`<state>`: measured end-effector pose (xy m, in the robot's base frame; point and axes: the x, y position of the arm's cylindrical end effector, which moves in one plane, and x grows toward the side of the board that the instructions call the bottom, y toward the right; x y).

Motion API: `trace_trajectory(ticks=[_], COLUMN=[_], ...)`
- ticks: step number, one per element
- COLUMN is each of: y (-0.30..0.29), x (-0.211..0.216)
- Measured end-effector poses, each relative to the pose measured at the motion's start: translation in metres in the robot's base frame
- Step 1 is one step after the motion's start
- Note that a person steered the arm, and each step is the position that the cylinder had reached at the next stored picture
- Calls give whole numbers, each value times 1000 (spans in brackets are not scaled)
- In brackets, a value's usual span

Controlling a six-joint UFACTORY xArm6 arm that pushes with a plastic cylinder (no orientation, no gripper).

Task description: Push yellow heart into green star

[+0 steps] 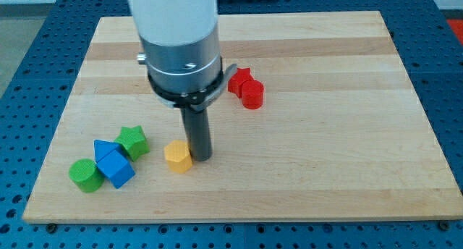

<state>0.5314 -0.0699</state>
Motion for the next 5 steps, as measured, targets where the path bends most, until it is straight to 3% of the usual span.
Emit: trace_trajectory(ticks=[3, 5], y=[-32, -26], x=[6, -40])
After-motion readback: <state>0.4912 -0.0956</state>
